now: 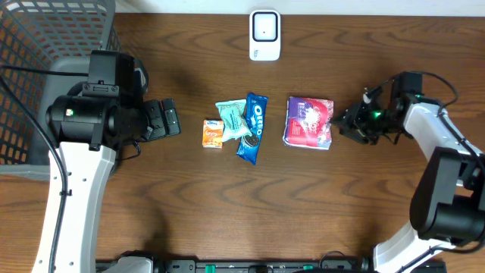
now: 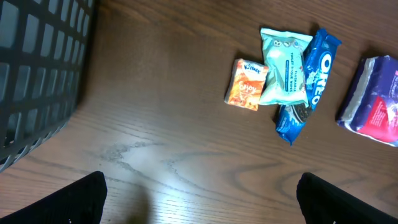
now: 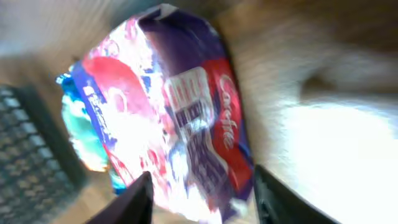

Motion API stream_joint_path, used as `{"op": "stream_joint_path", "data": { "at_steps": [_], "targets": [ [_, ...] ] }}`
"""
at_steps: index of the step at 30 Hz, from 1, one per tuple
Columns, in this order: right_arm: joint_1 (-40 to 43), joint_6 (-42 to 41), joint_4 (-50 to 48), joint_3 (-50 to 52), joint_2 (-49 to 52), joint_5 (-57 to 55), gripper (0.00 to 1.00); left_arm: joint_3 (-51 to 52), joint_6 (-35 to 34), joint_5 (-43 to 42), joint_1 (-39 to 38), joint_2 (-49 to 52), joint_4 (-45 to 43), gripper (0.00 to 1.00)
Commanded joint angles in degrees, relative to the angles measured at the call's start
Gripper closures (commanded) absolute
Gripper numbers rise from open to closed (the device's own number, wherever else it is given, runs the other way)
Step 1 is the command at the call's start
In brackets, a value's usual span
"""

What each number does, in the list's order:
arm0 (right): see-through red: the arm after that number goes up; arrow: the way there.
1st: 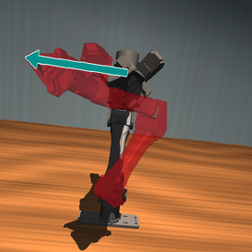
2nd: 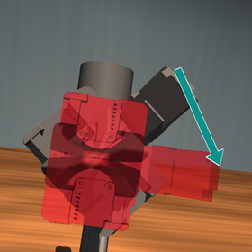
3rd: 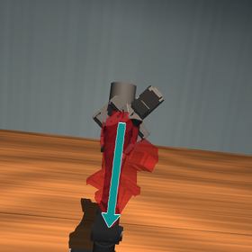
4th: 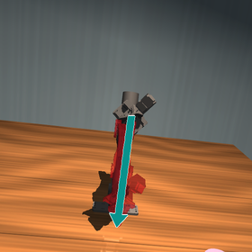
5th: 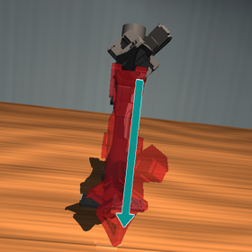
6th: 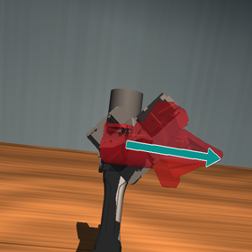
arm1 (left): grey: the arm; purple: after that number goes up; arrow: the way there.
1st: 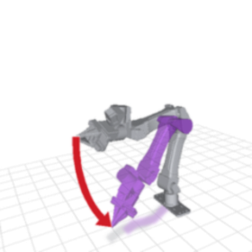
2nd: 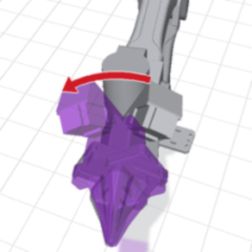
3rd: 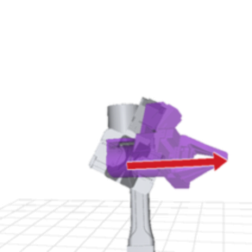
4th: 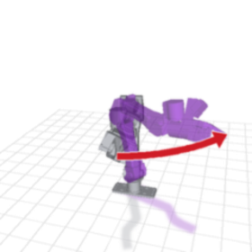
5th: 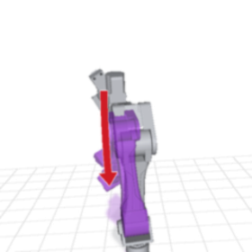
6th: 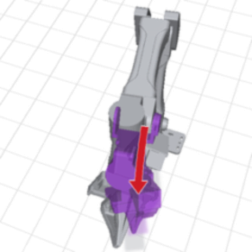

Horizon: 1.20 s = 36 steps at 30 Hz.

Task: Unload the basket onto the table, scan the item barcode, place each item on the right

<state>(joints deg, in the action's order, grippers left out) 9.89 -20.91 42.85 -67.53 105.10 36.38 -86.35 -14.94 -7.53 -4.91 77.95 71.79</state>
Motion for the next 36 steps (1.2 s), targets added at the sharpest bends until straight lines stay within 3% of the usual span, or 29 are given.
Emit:
{"op": "stream_joint_path", "data": {
  "at_steps": [1, 8, 18, 27, 30, 34, 35, 36],
  "targets": [
    [-1.2, 3.4, 2.3, -4.3, -5.5, -7.8, 0.42, -1.1, 0.8, 0.3, 0.1, -0.1, 0.2, 0.02],
    [-6.8, 3.3, 2.5, -4.2, -8.0, -13.8, 0.1, -1.1, 0.8, 0.3, 0.1, -0.1, 0.2, 0.02],
    [-10.6, -4.4, -1.7, -1.0, -1.9, -20.4, 0.14, -1.1, 0.7, 0.3, 0.1, -0.1, 0.2, 0.02],
    [-12.0, 0.2, -8.0, -1.0, 7.8, -7.4, 0.17, -1.1, 0.7, 0.3, 0.1, -0.1, 0.2, 0.02],
    [-12.4, 0.2, -8.8, -1.0, 10.5, -7.3, 0.36, -1.1, 0.7, 0.3, 0.1, -0.1, 0.2, 0.02],
    [-12.4, -1.1, -9.0, -1.0, 12.3, -7.3, 0.9, -1.1, 0.7, 0.3, 0.1, -0.1, 0.2, 0.02],
    [-12.4, -1.4, -9.0, -1.0, 12.3, -7.3, 0.99, -1.1, 0.7, 0.3, 0.1, -0.1, 0.2, 0.02],
    [-12.3, -1.6, -9.0, -1.1, 12.0, -6.9, 0.99, -1.1, 0.7, 0.3, 0.1, -0.1, 0.2, 0.02]
  ]
}}
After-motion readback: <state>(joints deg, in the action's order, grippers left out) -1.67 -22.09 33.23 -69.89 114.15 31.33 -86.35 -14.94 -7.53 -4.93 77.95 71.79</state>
